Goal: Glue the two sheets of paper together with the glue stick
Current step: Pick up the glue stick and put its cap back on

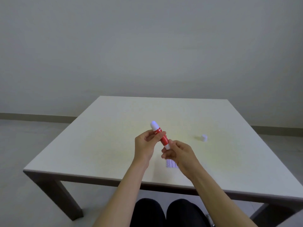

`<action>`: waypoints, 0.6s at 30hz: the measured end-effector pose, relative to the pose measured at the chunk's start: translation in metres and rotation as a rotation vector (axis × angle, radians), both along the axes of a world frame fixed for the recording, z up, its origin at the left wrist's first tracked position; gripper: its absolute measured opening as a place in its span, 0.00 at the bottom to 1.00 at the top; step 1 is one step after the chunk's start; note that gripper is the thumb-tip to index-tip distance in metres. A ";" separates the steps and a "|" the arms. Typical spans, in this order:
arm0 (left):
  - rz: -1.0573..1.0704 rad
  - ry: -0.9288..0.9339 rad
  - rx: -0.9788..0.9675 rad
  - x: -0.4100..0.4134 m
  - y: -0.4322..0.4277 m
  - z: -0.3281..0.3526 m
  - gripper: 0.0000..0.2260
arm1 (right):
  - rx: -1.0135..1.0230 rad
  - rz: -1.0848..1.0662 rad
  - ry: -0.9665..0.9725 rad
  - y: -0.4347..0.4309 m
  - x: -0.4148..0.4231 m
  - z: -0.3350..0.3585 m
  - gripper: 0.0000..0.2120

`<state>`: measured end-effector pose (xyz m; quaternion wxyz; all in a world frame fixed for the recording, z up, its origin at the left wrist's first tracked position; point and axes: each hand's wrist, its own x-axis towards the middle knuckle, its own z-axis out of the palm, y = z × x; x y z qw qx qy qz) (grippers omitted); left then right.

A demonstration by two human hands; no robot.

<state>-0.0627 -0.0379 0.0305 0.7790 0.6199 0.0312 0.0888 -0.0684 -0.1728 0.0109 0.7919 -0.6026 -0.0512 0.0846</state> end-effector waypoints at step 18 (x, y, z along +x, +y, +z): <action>0.057 0.046 -0.025 -0.004 -0.005 -0.003 0.07 | -0.276 -0.292 -0.296 0.009 -0.009 -0.003 0.05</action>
